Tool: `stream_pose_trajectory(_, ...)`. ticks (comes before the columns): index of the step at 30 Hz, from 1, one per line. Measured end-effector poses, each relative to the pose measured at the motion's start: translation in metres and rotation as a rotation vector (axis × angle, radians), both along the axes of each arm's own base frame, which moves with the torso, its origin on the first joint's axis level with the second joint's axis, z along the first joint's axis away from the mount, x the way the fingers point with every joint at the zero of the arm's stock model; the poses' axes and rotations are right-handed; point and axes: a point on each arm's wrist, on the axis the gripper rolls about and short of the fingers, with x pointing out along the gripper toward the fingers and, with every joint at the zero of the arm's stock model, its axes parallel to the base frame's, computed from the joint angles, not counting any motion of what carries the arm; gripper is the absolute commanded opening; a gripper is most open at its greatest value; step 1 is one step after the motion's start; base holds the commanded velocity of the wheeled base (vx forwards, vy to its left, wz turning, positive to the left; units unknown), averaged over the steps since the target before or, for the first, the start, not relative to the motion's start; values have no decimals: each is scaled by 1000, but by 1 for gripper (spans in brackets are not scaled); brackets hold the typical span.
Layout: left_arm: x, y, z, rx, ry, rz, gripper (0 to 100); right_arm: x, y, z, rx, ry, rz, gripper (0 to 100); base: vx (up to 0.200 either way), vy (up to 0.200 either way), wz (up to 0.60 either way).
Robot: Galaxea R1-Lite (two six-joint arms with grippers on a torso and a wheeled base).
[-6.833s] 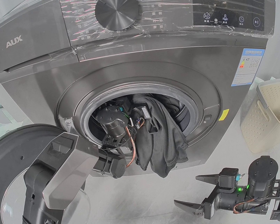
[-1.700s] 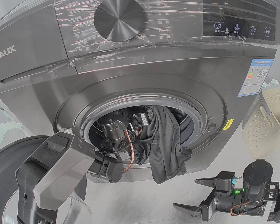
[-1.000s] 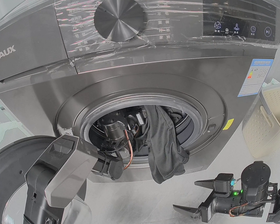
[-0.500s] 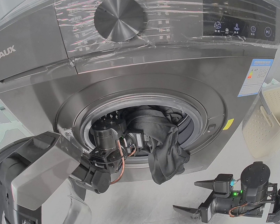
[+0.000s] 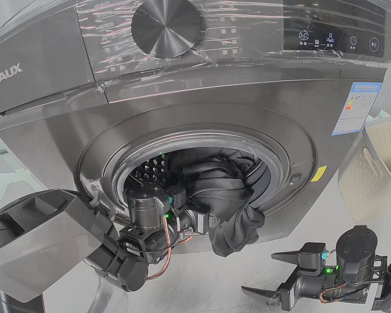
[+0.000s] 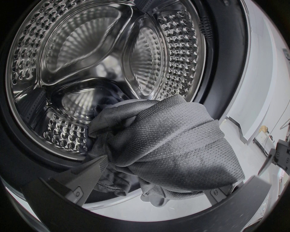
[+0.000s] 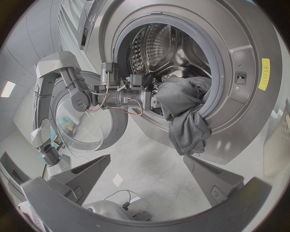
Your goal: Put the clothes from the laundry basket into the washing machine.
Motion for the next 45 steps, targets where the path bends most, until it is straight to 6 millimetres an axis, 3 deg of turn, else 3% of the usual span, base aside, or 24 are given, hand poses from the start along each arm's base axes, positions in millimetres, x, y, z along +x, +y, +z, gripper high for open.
stream_pose_trajectory(13, -20, -11, -11, -9, 47, -163, 100, 0, 0, 0, 1, -1, 0, 100, 0, 0, 0)
stream_pose_trajectory(26, 16, -41, -28, -72, -34, -161, 100, 0, 0, 0, 2, -1, 1, 100, 0, 0, 0)
stream_pose_trajectory(27, 18, -42, -30, -73, -36, -158, 0, 0, 1, 0, 2, -1, 1, 100, 0, 0, 0)
stream_pose_trajectory(36, 37, -39, -35, -108, -64, -64, 0, 0, 1, 0, 4, -2, 1, 100, 0, 0, 0)
stream_pose_trajectory(45, 76, -27, 6, -209, -238, 107, 0, 0, 2, 1, 5, -3, 5, 100, 0, 0, 0)
